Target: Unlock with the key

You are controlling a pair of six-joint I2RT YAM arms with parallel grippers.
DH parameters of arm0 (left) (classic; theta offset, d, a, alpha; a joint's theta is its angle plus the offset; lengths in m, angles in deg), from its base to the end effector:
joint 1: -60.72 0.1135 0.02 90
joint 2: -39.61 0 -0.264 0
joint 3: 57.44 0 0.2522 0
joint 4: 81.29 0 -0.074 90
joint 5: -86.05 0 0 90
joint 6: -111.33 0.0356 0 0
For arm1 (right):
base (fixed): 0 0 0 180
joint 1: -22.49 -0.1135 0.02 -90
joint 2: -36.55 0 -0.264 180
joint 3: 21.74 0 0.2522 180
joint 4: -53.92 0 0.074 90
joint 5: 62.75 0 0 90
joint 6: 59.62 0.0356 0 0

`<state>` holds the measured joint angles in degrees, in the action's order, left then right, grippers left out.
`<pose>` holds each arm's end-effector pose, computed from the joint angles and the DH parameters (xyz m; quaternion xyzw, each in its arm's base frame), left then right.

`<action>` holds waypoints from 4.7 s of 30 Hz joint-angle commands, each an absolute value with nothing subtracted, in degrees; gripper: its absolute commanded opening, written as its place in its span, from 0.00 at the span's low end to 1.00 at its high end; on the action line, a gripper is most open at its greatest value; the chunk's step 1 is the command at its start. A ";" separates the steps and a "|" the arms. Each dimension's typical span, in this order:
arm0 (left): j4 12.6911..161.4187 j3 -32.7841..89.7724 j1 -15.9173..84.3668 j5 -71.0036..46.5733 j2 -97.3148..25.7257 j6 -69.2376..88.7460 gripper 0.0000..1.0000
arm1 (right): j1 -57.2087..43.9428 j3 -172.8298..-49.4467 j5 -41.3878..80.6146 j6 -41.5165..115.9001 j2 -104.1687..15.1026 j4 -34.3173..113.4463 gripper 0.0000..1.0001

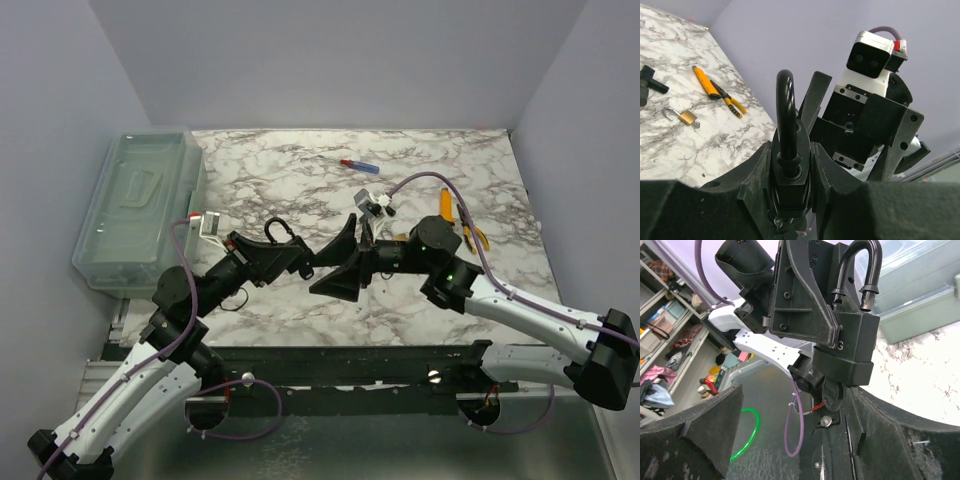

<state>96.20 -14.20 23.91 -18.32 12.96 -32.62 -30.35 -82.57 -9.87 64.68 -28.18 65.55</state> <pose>0.0996 -0.0855 0.3303 0.0066 0.6182 -0.6108 0.4947 0.1402 0.2205 0.3489 -0.3371 0.5769 0.6438 0.3730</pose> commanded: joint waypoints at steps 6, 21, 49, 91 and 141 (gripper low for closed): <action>98.75 -12.07 24.07 -18.97 12.93 -32.85 0.00 | -30.59 -83.14 -2.60 62.28 -28.69 63.79 0.86; 98.93 -12.02 24.08 -22.71 12.65 -33.59 0.00 | -29.75 -84.78 -1.28 61.85 -32.42 66.28 0.89; 86.84 -6.96 24.08 -20.57 7.91 -26.04 0.51 | -28.83 -82.85 -9.25 62.32 -33.83 68.43 0.00; 76.04 -5.81 24.07 -10.30 4.72 -22.70 0.15 | -28.83 -83.34 -5.51 55.95 -32.07 59.13 0.00; 92.79 5.20 24.03 -57.43 6.94 -9.53 0.75 | -28.83 -85.42 -43.41 84.13 -34.01 94.86 0.00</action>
<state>86.32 6.65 24.21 -52.03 7.78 -6.74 -28.57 -83.40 -42.24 78.58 -33.58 83.60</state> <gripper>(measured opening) 0.791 0.327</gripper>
